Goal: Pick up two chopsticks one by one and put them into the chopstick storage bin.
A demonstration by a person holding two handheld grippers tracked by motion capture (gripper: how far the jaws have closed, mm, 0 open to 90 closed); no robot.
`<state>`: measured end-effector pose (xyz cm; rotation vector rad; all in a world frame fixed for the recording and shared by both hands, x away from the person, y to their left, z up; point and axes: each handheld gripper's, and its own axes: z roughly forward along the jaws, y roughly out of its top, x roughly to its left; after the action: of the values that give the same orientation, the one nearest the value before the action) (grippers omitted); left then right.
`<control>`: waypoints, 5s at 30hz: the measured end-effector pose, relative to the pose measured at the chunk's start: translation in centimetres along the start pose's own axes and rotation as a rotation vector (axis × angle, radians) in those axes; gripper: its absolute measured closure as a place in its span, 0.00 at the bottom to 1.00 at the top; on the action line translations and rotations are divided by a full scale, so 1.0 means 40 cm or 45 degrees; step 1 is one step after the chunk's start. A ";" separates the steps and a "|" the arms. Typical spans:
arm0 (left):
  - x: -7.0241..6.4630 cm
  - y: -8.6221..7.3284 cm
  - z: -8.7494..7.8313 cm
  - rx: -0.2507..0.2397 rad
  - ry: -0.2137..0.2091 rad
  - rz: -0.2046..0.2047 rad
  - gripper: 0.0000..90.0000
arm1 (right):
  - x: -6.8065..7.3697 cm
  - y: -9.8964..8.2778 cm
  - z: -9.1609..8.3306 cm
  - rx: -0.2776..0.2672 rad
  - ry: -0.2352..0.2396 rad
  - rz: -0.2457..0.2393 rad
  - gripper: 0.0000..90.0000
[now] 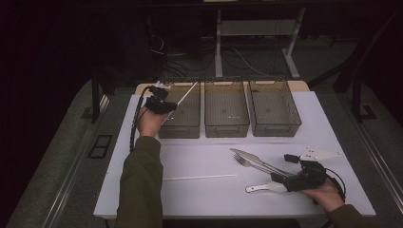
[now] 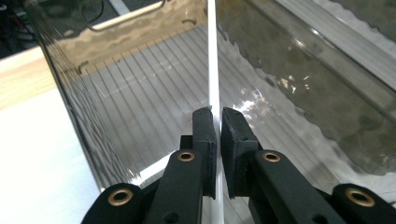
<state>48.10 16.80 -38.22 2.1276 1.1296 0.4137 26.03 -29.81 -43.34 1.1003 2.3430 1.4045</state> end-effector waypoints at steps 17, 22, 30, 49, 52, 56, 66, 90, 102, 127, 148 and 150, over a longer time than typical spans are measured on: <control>-0.008 0.004 0.003 0.012 -0.014 -0.001 0.83 | 0.000 0.000 -0.001 -0.002 0.001 -0.005 0.04; -0.009 0.008 -0.017 -0.002 -0.044 0.015 0.72 | 0.000 0.000 -0.001 0.000 0.000 -0.005 0.04; -0.024 0.015 -0.061 -0.029 -0.164 0.019 0.56 | 0.000 0.000 0.000 -0.001 -0.001 -0.004 0.04; -0.169 -0.029 -0.168 -0.147 -0.329 0.217 0.15 | 0.000 0.001 -0.002 -0.003 -0.005 -0.004 0.04; -0.198 -0.045 -0.175 -0.148 -0.366 0.246 0.07 | 0.000 0.001 -0.003 -0.004 -0.005 -0.002 0.04; -0.234 -0.073 -0.177 -0.145 -0.375 0.298 0.00 | 0.000 0.001 -0.003 -0.004 -0.004 0.000 0.04; -0.294 -0.166 -0.167 -0.153 -0.429 0.339 0.00 | 0.000 0.001 -0.004 -0.006 -0.003 0.003 0.04; -0.350 -0.313 -0.136 -0.096 -0.591 0.448 0.41 | 0.002 0.001 -0.007 -0.010 -0.007 -0.008 0.04; -0.352 -0.329 -0.104 0.037 -0.598 0.519 0.74 | 0.003 0.002 -0.008 -0.010 -0.007 -0.006 0.04; -0.369 -0.328 -0.090 0.111 -0.632 0.559 0.94 | 0.002 0.002 -0.008 -0.011 -0.004 -0.006 0.04; -0.330 -0.298 -0.151 -0.127 -0.643 0.381 0.94 | 0.001 0.003 -0.009 -0.016 -0.006 -0.005 0.04; -0.323 -0.294 -0.159 -0.155 -0.641 0.366 0.94 | 0.000 0.003 -0.009 -0.016 -0.007 -0.004 0.04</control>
<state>30.08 13.45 -41.40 2.1231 0.5046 0.0588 25.89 -30.01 -43.05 1.0954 2.3276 1.4112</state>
